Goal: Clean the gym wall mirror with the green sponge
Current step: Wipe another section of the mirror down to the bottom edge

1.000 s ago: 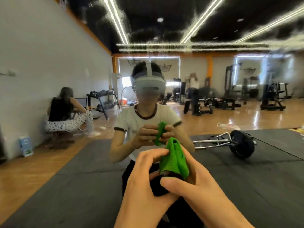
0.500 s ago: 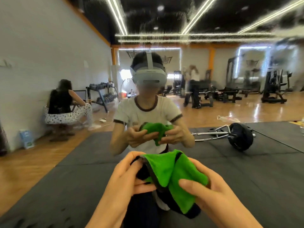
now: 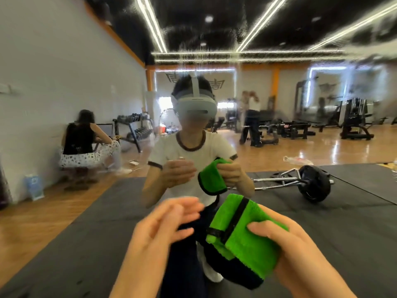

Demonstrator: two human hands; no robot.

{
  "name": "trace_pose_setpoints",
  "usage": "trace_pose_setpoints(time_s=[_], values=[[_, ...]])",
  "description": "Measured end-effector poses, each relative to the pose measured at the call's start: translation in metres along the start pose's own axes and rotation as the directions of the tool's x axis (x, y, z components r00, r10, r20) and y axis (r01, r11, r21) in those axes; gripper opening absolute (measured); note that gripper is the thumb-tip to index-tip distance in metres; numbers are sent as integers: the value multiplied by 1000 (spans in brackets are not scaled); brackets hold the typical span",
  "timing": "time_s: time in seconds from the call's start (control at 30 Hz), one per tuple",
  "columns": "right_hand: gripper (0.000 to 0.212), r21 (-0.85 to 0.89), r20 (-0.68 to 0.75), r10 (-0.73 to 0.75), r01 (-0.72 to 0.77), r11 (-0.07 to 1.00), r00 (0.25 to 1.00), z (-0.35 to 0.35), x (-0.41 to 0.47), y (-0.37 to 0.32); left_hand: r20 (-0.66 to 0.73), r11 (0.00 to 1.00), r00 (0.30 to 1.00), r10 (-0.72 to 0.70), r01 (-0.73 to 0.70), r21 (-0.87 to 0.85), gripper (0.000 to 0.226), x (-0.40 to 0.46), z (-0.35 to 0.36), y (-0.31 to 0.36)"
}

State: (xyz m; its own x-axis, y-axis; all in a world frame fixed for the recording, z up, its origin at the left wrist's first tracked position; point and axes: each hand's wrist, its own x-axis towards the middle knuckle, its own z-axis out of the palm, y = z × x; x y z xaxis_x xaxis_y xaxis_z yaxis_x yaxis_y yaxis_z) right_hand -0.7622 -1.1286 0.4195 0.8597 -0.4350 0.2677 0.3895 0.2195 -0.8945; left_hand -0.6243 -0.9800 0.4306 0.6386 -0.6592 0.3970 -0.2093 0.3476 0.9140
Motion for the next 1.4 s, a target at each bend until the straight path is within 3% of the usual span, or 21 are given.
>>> trace_pose_setpoints(time_s=[0.07, 0.2, 0.23, 0.3, 0.33, 0.37, 0.4, 0.43, 0.5, 0.57, 0.63, 0.7, 0.77, 0.83, 0.87, 0.9, 0.97, 1.03, 1.17, 1.27, 1.4], values=[[44, -147, 11, -67, 67, 987, 998, 5, 1, 0, 202, 995, 974, -99, 96, 28, 26, -4, 15, 5], [20, -426, 95, -196, 218, 878, 976, 17, 4, -4, 158, 999, 986, -46, 41, 32, 44, -3, 25, -8], [20, -495, 101, -269, 283, 822, 958, 20, 5, -3, 146, 1000, 989, -28, 26, 17, 38, -1, 24, -10], [27, -725, 67, -524, 402, 559, 849, 22, 9, 2, 142, 1000, 990, 24, -22, -17, 32, 2, 23, -10], [37, -807, 56, -623, 403, 432, 780, 20, 12, 4, 134, 998, 989, 64, -61, -26, 30, 4, 21, -9], [55, -828, 31, -665, 392, 401, 746, 19, 13, 5, 126, 995, 987, 99, -93, -46, 30, 6, 20, -7], [76, -775, -21, -623, 381, 504, 782, 21, 14, 6, 123, 991, 985, 118, -110, -71, 33, 7, 18, -5], [94, -630, -56, -507, 363, 686, 860, 25, 17, 6, 130, 987, 983, 129, -115, -111, 35, 9, 17, -1], [99, -163, 18, -194, 195, 967, 981, 33, 24, 5, 141, 979, 975, 171, -153, -131, 30, 14, 16, 7], [76, 5, 84, -151, 151, 989, 985, 45, 29, 0, 119, 978, 971, 205, -197, -75, 22, 21, 14, 20], [49, -101, 11, -314, 313, 944, 949, 58, 36, -12, 71, 947, 947, 315, -318, 41, 26, 32, 8, 34], [32, -332, -43, -605, 560, 759, 795, 71, 50, -41, 58, 833, 863, 503, -501, 234, 25, 45, -1, 51], [38, -596, 39, -869, 710, 375, 492, 81, 73, -78, 49, 655, 737, 674, -628, 420, 29, 62, -16, 66], [38, -731, 272, -951, 675, -105, 147, 82, 107, -108, 26, 487, 606, 795, -663, 569, 29, 84, -32, 80], [36, -747, 390, -920, 596, -296, 31, 82, 124, -119, 9, 434, 562, 827, -650, 624, 33, 94, -40, 87], [36, -755, 482, -876, 499, -425, -17, 81, 140, -125, -1, 394, 531, 848, -627, 672, 37, 105, -48, 93], [45, -745, 623, -780, 346, -570, 57, 78, 164, -122, 36, 283, 481, 876, -573, 769, 44, 124, -62, 101], [56, -703, 711, -671, 259, -663, 212, 61, 175, -102, 113, 162, 464, 879, -512, 844, 50, 139, -75, 104], [64, -677, 710, -580, 161, -718, 400, 37, 168, -61, 230, 11, 494, 838, -437, 900, 58, 153, -95, 100], [59, -645, 724, -575, 78, -760, 380, 40, 169, -60, 241, -24, 495, 835, -404, 914, 62, 161, -108, 95], [50, -470, 830, -441, 1, -883, 341, 34, 176, -75, 238, -50, 479, 845, -372, 927, 61, 173, -119, 88]])
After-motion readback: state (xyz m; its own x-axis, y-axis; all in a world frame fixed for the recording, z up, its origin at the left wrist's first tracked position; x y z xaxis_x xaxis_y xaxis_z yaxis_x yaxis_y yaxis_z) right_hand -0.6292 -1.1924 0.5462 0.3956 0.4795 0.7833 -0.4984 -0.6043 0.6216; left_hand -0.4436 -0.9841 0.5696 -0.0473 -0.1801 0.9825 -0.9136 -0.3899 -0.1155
